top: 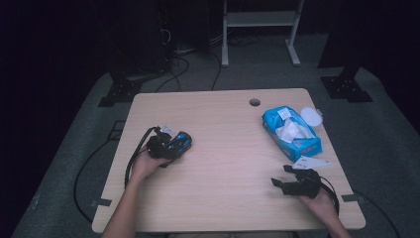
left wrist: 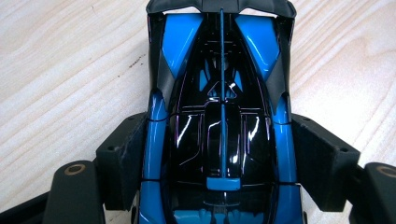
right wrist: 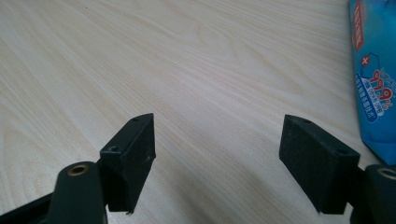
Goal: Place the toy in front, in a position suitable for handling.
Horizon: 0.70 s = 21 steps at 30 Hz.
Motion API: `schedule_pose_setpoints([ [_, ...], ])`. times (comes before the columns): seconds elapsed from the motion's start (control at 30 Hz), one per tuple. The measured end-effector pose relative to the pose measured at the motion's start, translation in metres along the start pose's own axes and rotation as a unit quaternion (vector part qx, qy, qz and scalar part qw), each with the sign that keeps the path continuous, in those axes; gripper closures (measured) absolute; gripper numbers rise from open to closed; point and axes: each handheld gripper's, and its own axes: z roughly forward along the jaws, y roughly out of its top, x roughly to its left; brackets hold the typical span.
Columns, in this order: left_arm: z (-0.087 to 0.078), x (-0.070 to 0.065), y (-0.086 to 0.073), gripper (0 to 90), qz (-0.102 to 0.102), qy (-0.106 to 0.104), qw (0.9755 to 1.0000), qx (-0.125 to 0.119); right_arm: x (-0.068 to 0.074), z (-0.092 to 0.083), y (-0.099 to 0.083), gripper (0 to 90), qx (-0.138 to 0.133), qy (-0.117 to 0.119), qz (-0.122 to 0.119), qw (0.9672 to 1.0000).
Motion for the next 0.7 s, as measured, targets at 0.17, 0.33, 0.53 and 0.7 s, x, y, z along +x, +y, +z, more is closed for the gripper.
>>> schedule_pose_setpoints([
  [0.17,-0.0012,-0.0020,0.0007,25.7,0.013,0.007,0.9999,-0.002,-0.0002,-0.0004,0.0001,25.9,-0.002,-0.001,-0.001,1.0000],
  [0.33,-0.0048,-0.0015,0.0006,27.4,0.010,0.007,0.9999,-0.007,-0.0010,-0.0017,0.0000,26.0,-0.005,-0.001,0.000,1.0000],
  [0.53,-0.0045,-0.0016,0.0003,27.4,0.009,0.006,0.9999,-0.010,-0.0009,-0.0023,0.0001,26.0,-0.005,-0.002,0.000,1.0000],
  [0.7,-0.0052,-0.0031,0.0012,27.4,0.013,0.011,0.9998,-0.009,-0.0012,-0.0024,0.0000,26.0,-0.006,-0.002,0.001,1.0000],
])
